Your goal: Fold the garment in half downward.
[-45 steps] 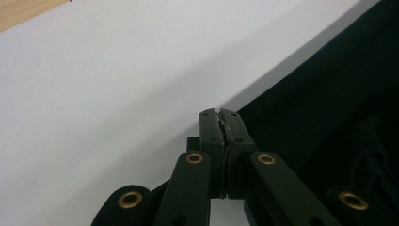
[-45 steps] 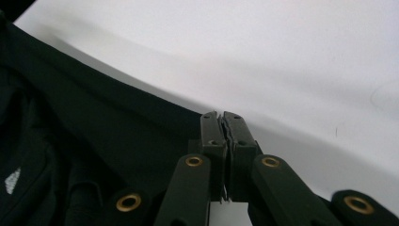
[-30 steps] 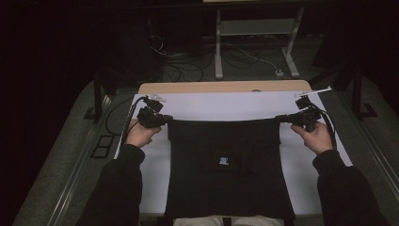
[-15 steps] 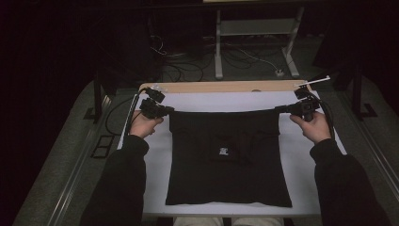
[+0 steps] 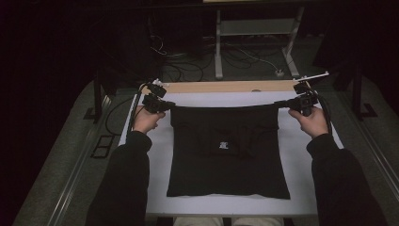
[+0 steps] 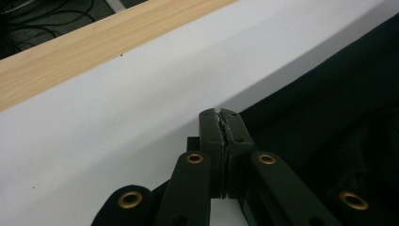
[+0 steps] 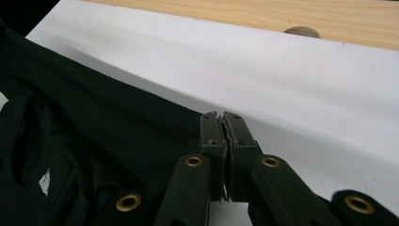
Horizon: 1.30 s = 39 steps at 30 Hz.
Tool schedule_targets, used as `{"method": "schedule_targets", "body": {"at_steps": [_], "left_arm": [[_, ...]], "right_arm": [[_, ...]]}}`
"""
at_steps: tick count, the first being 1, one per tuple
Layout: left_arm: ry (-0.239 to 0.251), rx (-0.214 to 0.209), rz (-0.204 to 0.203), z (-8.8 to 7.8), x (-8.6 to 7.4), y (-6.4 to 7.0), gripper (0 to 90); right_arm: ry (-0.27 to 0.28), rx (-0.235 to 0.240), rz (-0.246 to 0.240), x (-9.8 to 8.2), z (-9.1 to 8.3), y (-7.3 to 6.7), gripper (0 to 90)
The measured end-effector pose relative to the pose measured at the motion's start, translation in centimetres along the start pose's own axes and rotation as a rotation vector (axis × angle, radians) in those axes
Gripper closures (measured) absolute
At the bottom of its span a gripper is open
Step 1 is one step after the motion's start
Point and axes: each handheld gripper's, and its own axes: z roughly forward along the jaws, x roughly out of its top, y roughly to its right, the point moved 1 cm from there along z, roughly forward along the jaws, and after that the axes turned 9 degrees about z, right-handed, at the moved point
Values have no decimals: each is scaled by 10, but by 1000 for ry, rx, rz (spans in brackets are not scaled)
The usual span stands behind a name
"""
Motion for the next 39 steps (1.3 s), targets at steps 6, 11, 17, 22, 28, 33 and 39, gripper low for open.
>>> {"method": "schedule_targets", "body": {"at_steps": [6, 11, 17, 22, 28, 33, 39], "left_arm": [[-13, 2, -10, 11, -2, -1, 877], [-25, -1, -38, 25, -5, 0, 877], [-40, 4, -51, 36, -8, -3, 876], [-54, 1, -70, 42, -12, -5, 877], [-62, 4, -83, 52, -18, -5, 875], [-39, -6, -114, 55, -22, -7, 872], [-34, -24, -137, 59, -28, -8, 864]], "right_arm": [[-8, 11, 24, -1, 12, 10, 864], [-19, 10, 54, -2, 24, 16, 865], [-40, -3, 62, -3, 37, 19, 864], [-39, 3, 74, -4, 42, 23, 864], [-51, 2, 93, -7, 48, 27, 864], [-63, -4, 102, -9, 55, 30, 864], [-79, -4, 116, -14, 63, 33, 858]]}}
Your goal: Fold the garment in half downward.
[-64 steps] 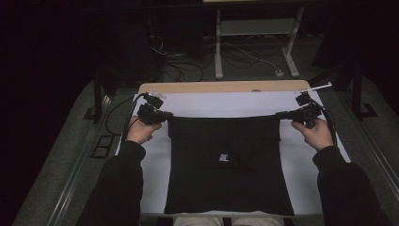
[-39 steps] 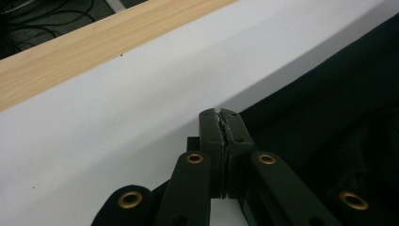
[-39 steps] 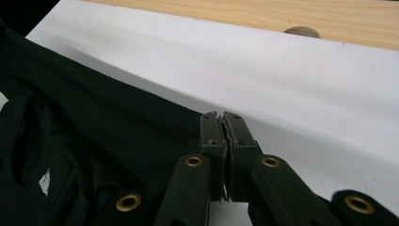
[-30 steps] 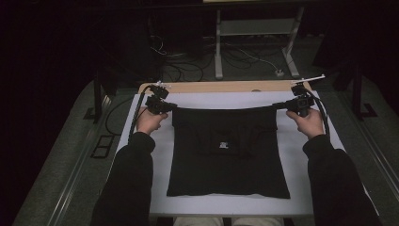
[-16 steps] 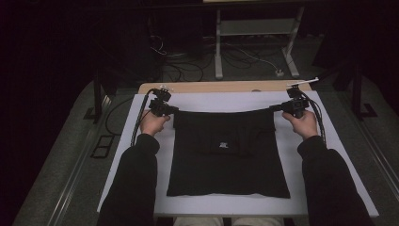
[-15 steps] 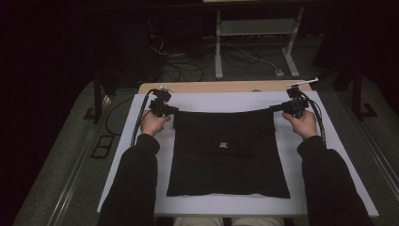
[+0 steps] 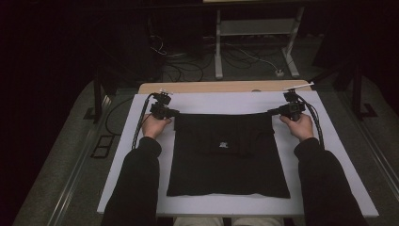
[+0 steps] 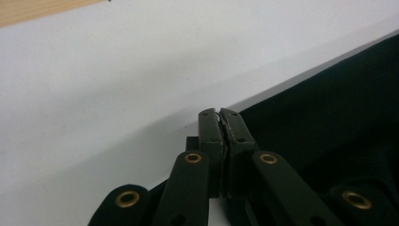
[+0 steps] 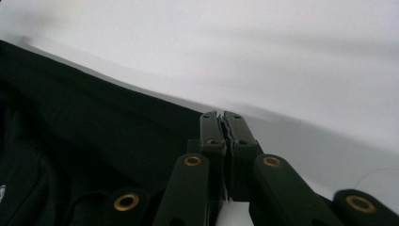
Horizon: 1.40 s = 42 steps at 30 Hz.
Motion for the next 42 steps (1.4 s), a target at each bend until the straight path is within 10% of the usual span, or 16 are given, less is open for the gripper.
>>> {"method": "schedule_targets", "body": {"at_steps": [10, 16, 31, 42], "left_arm": [[49, -28, -75, 0, -8, -6, 700], [56, 78, -71, -10, -4, -5, 513], [148, -182, -129, -34, 5, 7, 174], [165, -272, -35, -44, 13, 33, 0]], "right_arm": [[18, 17, 47, -6, 1, 6, 733], [56, 7, 36, -6, -7, 4, 549], [133, 44, -85, -5, -44, -31, 251], [138, 80, -136, -9, -53, -52, 0]]}}
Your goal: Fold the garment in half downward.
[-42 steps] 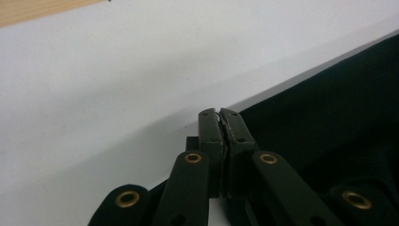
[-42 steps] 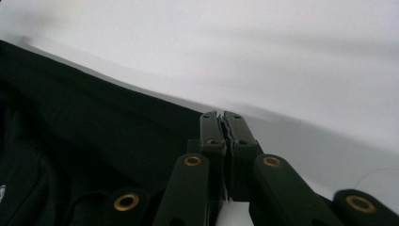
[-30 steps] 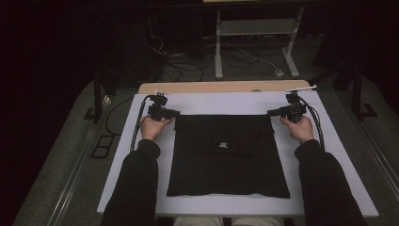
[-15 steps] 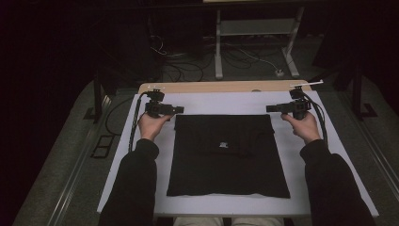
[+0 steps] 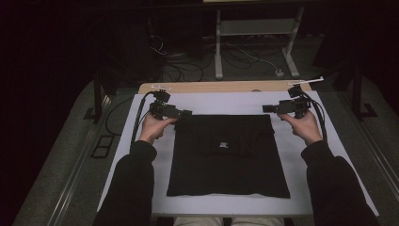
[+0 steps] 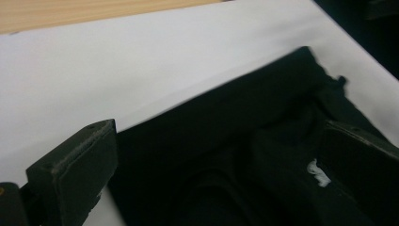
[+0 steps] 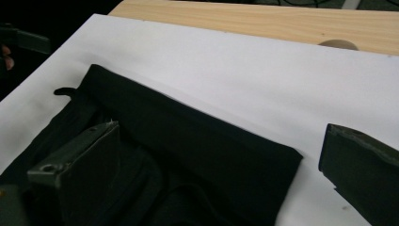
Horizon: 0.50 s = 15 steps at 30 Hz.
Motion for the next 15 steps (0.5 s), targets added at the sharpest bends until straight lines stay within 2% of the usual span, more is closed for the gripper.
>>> {"method": "schedule_targets", "body": {"at_steps": [7, 15], "left_arm": [[11, -24, 26, 6, 2, 11, 0], [21, -51, 30, 10, 1, 17, 0]], "right_arm": [[-34, 31, -22, -4, 8, -12, 0], [-58, 61, -57, -9, 16, -27, 0]]}}
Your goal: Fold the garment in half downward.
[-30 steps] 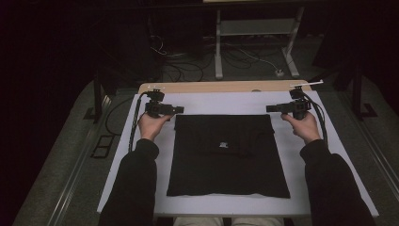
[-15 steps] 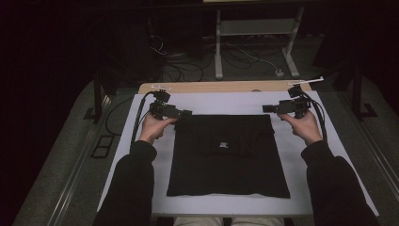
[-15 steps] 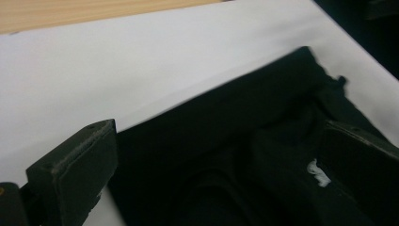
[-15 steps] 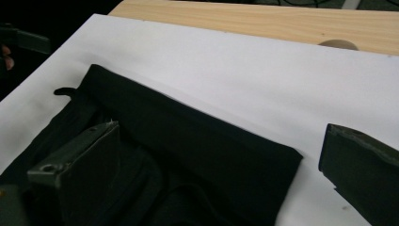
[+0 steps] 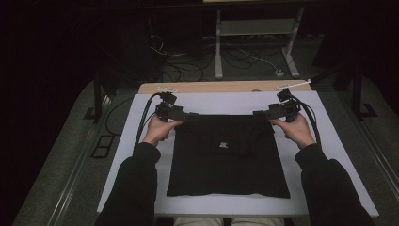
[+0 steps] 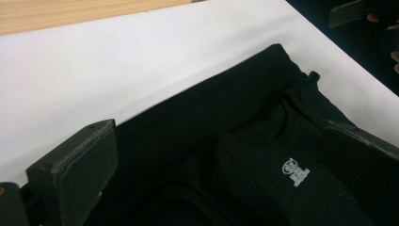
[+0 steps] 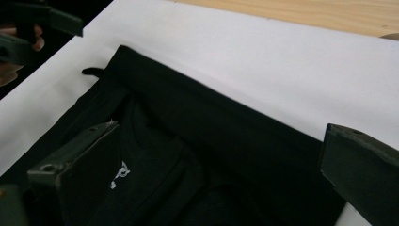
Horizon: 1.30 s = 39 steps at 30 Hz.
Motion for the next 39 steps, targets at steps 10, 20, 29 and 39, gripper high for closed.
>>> {"method": "schedule_targets", "body": {"at_steps": [10, 20, 29, 39], "left_arm": [[-14, -32, 8, 11, -4, 5, 0], [-40, -54, 14, 20, -8, 8, 0], [-62, -83, 11, 29, -11, 9, 0], [-111, -96, 15, 35, -18, 9, 127]], "right_arm": [[-38, 31, -33, -7, 14, -13, 0], [-70, 46, -35, -16, 25, -13, 0], [-88, 62, -34, -23, 32, -10, 35], [-100, 81, -25, -27, 35, -7, 143]]}}
